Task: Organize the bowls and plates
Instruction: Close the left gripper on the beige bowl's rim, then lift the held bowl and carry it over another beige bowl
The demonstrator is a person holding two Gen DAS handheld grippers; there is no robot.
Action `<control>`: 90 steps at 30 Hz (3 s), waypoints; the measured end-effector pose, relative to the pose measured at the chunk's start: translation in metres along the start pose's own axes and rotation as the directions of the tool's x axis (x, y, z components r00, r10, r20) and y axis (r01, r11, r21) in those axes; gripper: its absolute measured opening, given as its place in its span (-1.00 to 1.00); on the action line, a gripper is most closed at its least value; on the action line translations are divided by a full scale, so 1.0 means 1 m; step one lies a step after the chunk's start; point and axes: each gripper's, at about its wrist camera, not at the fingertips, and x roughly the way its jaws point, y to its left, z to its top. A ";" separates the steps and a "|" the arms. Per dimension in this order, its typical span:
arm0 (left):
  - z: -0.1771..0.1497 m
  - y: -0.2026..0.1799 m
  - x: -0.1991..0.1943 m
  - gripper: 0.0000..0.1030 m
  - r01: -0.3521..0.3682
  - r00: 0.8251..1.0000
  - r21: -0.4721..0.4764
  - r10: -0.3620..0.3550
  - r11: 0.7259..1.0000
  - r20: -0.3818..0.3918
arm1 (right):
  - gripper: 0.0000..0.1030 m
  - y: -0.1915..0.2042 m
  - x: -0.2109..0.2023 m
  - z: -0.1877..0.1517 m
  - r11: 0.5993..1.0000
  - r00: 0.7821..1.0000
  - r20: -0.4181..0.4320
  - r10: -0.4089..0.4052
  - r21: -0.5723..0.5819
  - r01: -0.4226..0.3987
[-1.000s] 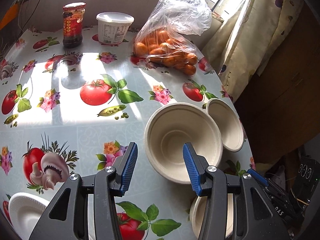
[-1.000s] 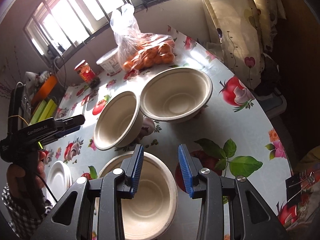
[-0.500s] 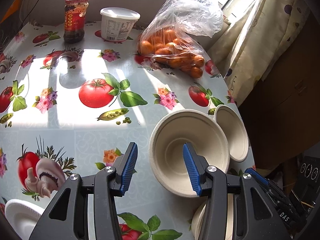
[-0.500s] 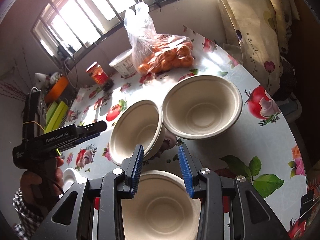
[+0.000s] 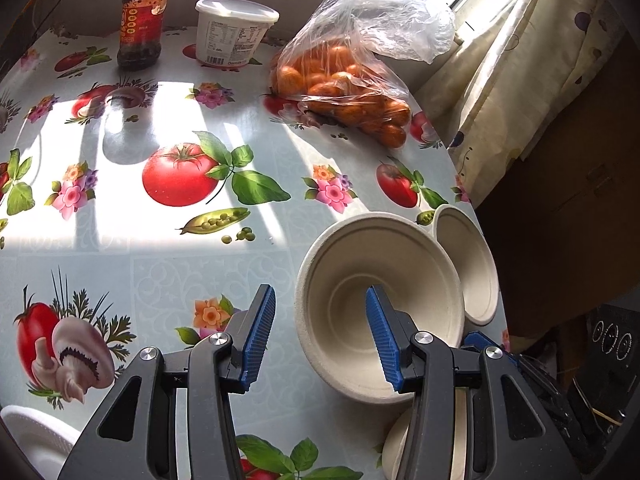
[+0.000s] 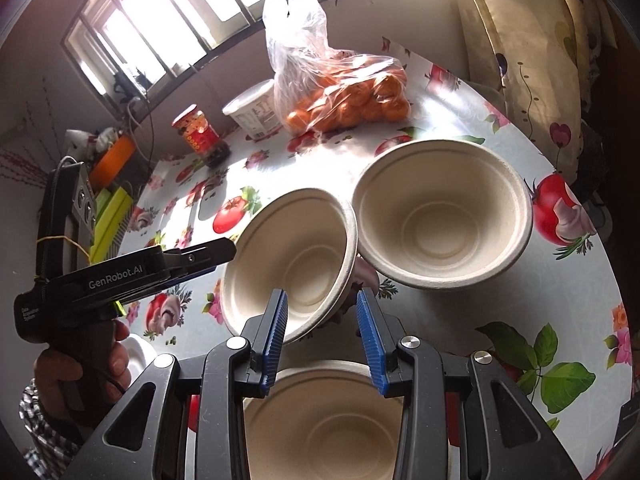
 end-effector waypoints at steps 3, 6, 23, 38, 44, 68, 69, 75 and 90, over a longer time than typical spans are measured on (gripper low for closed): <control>0.000 -0.001 0.003 -0.06 0.001 1.000 0.000 -0.001 1.000 -0.003 | -0.32 0.000 0.001 -0.001 1.000 1.000 0.002 -0.002 0.002 0.002; 0.000 -0.001 0.005 -0.10 0.004 1.000 0.001 -0.004 1.000 -0.004 | -0.38 -0.001 0.003 -0.001 1.000 1.000 -0.002 -0.001 0.007 0.001; -0.002 -0.001 0.006 -0.49 -0.008 1.000 0.010 0.008 1.000 0.003 | -0.61 0.000 0.009 -0.004 1.000 1.000 -0.012 -0.016 -0.004 0.016; -0.005 -0.001 -0.004 -0.49 -0.015 1.000 0.006 0.015 1.000 0.021 | -0.61 0.002 0.008 -0.006 1.000 1.000 -0.004 0.001 -0.003 -0.001; -0.006 -0.002 -0.016 -0.49 -0.021 0.999 0.006 0.021 1.000 0.042 | -0.61 0.006 0.005 -0.007 1.000 1.000 0.003 0.015 -0.009 -0.015; -0.032 -0.016 -0.057 -0.49 0.004 0.995 0.049 -0.009 0.999 0.102 | -0.61 0.016 -0.033 -0.022 0.999 0.998 0.061 0.029 -0.023 -0.027; -0.034 -0.018 -0.059 -0.49 0.006 0.994 0.054 -0.011 0.999 0.105 | -0.61 0.016 -0.036 -0.023 0.999 0.997 0.065 0.027 -0.024 -0.025; -0.044 -0.026 -0.067 -0.49 0.010 0.993 0.076 -0.018 0.997 0.113 | -0.60 0.017 -0.049 -0.029 1.000 0.996 0.088 0.026 -0.017 -0.025; -0.065 -0.039 -0.079 -0.49 0.016 0.992 0.124 -0.031 0.992 0.122 | -0.59 0.016 -0.072 -0.047 1.000 0.992 0.121 0.021 -0.005 -0.020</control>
